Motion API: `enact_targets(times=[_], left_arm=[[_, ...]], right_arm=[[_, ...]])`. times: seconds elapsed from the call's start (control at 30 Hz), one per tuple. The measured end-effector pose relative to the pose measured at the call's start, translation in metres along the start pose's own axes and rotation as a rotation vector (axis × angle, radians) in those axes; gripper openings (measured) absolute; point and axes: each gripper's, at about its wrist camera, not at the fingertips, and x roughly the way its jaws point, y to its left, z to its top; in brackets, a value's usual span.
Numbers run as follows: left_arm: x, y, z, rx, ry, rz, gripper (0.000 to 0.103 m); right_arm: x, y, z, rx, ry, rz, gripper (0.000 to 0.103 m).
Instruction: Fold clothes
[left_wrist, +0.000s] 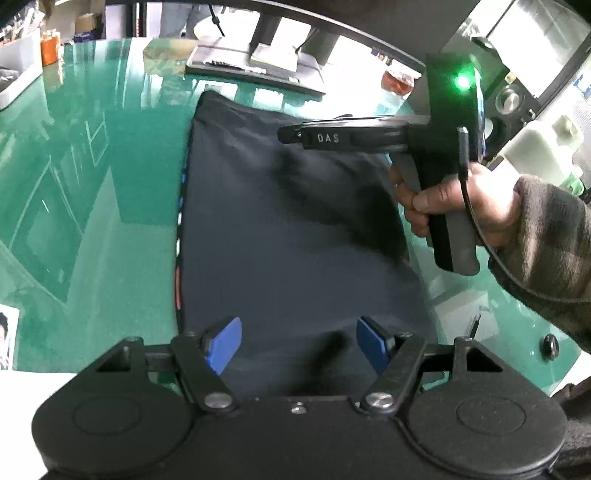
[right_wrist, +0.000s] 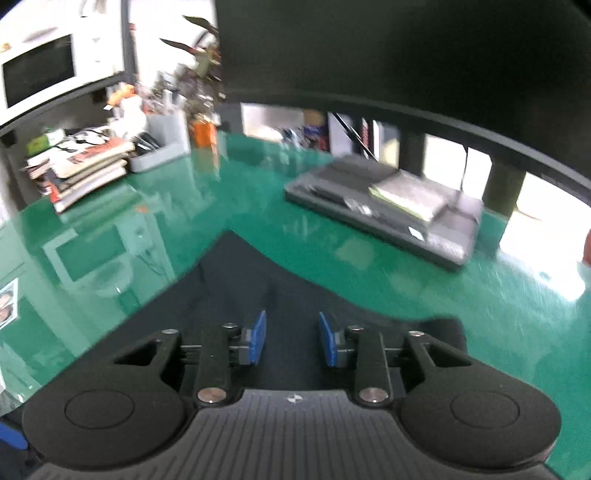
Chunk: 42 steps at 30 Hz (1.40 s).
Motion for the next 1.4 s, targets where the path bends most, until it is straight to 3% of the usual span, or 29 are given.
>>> enact_targets(times=[0.5,0.93,1.4], left_arm=[[-0.001,0.001,-0.008,0.024,0.010,0.014,0.069],[-0.001,0.000,-0.004,0.040,0.019,0.018,0.071],[0.001,-0.002,-0.002,0.057,0.024,0.021,0.075]], right_arm=[[0.010,-0.005,-0.001,0.015,0.032,-0.045,0.025],[-0.016,0.002,-0.004,0.065,0.003,0.013,0.039],[-0.018,0.006,-0.020,0.063,0.044,-0.023,0.039]])
